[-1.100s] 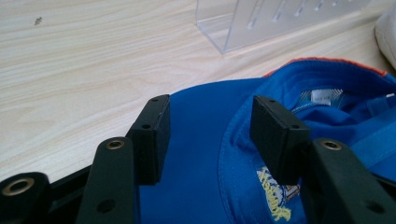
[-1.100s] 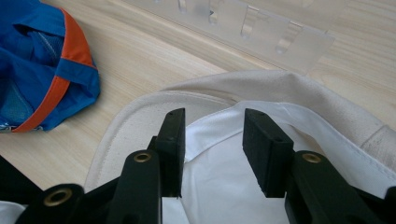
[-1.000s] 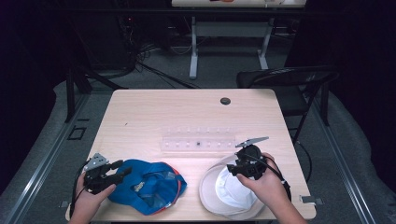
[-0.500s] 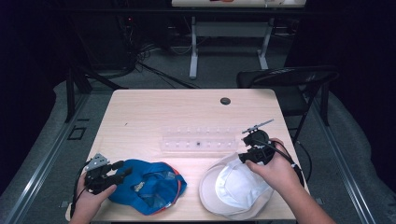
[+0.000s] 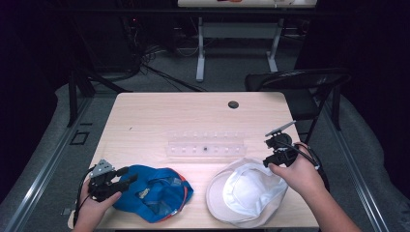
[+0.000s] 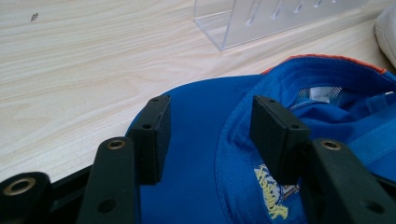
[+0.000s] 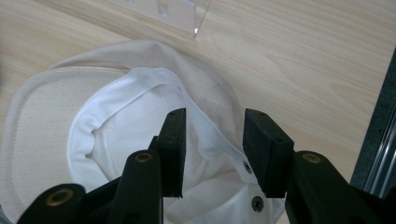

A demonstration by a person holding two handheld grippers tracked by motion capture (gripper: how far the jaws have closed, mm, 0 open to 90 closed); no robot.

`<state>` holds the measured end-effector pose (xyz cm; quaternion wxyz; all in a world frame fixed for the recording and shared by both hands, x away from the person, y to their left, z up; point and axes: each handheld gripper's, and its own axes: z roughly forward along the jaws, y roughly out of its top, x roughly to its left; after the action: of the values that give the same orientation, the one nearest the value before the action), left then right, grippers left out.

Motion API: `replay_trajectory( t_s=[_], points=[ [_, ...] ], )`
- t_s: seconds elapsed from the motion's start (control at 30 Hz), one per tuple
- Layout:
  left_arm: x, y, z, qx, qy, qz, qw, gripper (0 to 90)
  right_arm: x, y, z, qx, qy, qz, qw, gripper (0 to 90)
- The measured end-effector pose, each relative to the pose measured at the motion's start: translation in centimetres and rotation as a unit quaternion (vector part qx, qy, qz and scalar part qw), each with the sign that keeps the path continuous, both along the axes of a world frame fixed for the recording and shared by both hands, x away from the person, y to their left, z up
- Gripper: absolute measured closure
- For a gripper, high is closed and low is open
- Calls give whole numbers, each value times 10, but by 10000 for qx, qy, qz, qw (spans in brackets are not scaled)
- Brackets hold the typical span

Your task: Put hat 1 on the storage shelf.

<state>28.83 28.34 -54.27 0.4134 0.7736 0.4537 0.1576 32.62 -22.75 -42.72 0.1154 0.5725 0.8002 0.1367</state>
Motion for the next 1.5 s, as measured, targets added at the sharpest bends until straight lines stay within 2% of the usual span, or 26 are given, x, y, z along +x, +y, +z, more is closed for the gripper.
replay_trajectory(
  t_s=[0.3,0.5,0.77,0.8,0.9,0.93,1.1,1.13,1.17,1.37,1.5],
  points=[
    [0,0,0,-1,8,-10,10000,488,0,-14,-4,-76,279,-218,9993,597],
    [0,-1,0,1,3,-29,10000,489,-1,-22,-9,-101,357,-333,9988,586],
    [0,0,0,0,5,-25,10000,488,-3,-32,-16,-8,558,-414,9976,578],
    [0,-1,0,8,2,-27,10000,488,-4,-35,-18,-26,654,-427,9969,579],
    [0,-1,0,15,23,-42,10000,488,-6,-37,-21,5,702,-475,9964,579],
    [0,-1,0,14,22,-41,10000,487,-7,-37,-23,66,645,-520,9965,581],
    [0,-1,0,16,21,-39,10000,486,-9,-40,-24,97,751,-537,9957,596],
    [0,-1,-1,4,-7,-20,10000,486,-11,-42,-27,164,723,-649,9951,613],
    [0,-1,0,-1,-2,-11,10000,486,-11,-42,-26,149,802,-640,9946,617],
    [0,-2,-1,36,-5,-40,10000,485,-14,-42,-22,147,726,-774,9942,652],
    [0,-3,-1,28,-17,-48,10000,485,-14,-40,-17,158,787,-788,9937,680]
  ],
)
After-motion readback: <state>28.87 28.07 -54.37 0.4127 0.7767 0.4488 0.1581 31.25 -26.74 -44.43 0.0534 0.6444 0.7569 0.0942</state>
